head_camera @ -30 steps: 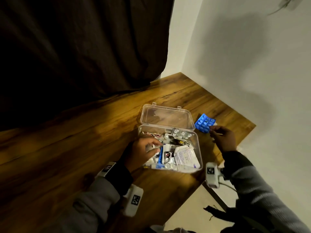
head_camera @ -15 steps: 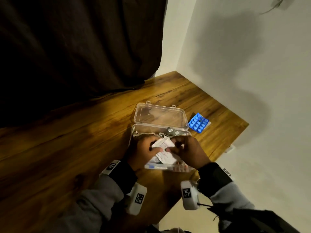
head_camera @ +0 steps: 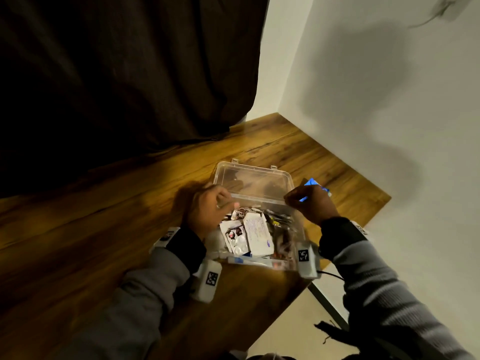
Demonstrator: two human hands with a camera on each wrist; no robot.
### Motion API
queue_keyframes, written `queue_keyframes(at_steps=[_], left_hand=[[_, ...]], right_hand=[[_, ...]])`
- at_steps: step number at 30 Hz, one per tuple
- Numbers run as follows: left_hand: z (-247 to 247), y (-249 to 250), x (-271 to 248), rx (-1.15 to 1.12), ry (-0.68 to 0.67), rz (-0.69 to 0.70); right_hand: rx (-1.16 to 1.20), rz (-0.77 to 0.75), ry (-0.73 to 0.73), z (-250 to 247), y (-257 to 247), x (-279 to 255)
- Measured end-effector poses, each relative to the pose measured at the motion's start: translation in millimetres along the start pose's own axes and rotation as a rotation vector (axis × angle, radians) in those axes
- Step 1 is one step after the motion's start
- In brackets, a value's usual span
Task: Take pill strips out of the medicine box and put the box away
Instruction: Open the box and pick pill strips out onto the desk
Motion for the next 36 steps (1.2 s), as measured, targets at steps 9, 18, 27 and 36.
queue_keyframes(at_steps=[9, 18, 27, 36], left_hand=[[-15.5, -33.4, 38.9, -0.385, -0.211, -0.304], [-13.3, -45.3, 50.0, -0.634, -0.332, -0.4], [-36.1, -22.3, 31.1, -0.765, -0.215, -0.171], [-8.7, -12.8, -38.6, -0.11, -0.536, 0.056]], right_hand=[[-0.058, -0.093, -0.353, 16.1, 2.7, -6.0], [0.423, 0.075, 0.123, -14.0, 19.0, 5.4], [1.075, 0.202, 0.027, -8.5, 29.7, -21.9], [0.354, -0.22, -0.217, 12.6, 4.8, -93.5]])
Point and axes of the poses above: each hand's wrist, its own x-axis towards the middle knuckle, its own z-axis out of the palm, y = z × x, the point moved 5 cm from there along x, towards the middle knuckle, and after that the axes turned 9 degrees about -y, right-handed, at the moved point
